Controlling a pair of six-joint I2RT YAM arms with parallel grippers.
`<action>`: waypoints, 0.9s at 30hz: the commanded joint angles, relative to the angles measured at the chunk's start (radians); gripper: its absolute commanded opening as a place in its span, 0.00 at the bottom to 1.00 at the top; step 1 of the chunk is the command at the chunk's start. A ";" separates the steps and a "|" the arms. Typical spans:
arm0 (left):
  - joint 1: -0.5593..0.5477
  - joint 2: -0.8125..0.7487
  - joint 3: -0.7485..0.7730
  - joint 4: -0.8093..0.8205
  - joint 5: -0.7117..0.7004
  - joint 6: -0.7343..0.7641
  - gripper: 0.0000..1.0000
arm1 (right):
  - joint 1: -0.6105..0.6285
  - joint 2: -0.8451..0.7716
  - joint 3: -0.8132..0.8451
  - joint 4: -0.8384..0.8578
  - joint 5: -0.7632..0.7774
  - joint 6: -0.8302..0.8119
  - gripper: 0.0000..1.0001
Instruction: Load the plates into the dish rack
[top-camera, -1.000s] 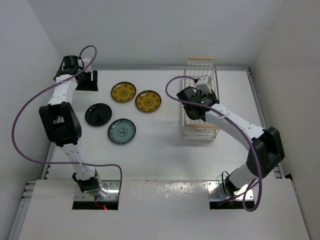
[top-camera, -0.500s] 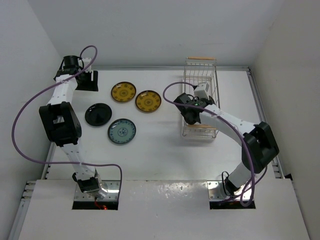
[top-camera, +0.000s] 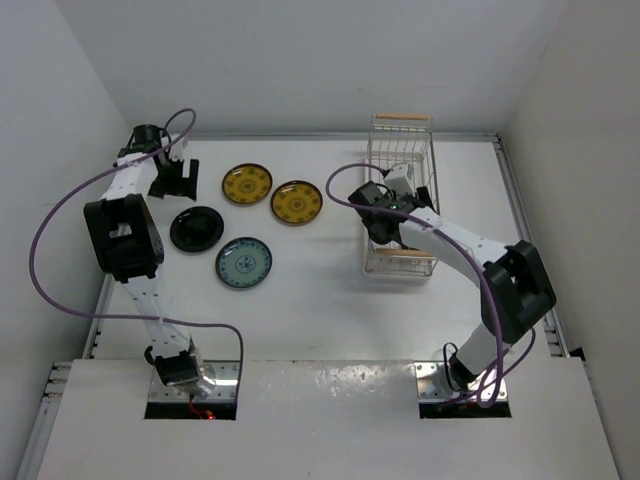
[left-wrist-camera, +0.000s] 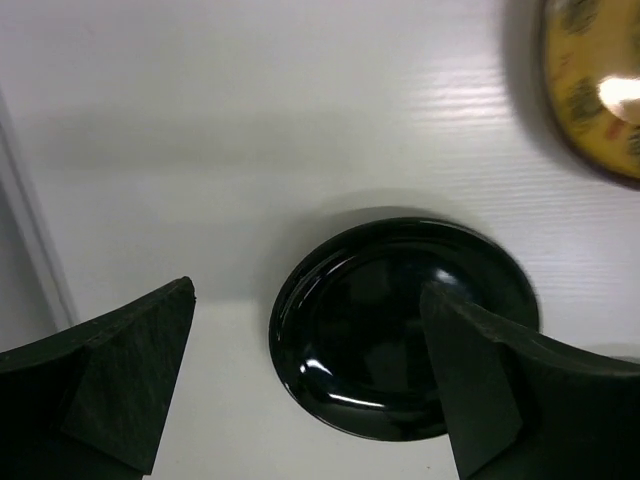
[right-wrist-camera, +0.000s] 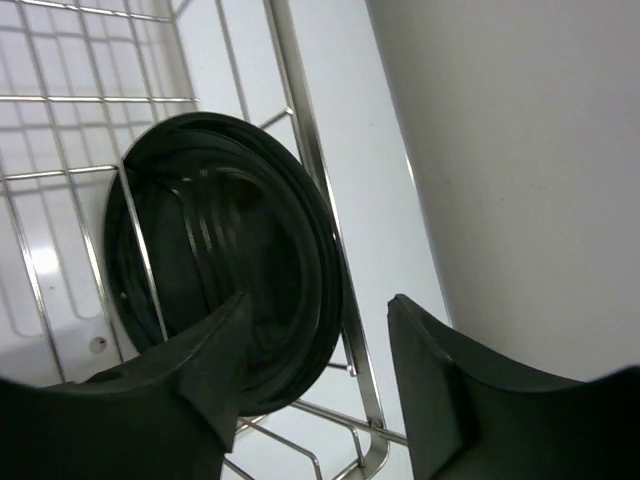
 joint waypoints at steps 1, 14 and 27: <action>0.062 0.076 0.015 -0.069 0.008 -0.015 0.99 | 0.001 -0.073 0.046 0.137 -0.041 -0.155 0.58; 0.125 0.236 -0.016 -0.224 0.281 0.079 0.65 | 0.043 -0.130 0.104 0.310 -0.106 -0.368 0.66; 0.143 0.168 0.142 -0.408 0.554 0.258 0.00 | 0.053 -0.182 0.081 0.411 -0.419 -0.439 0.71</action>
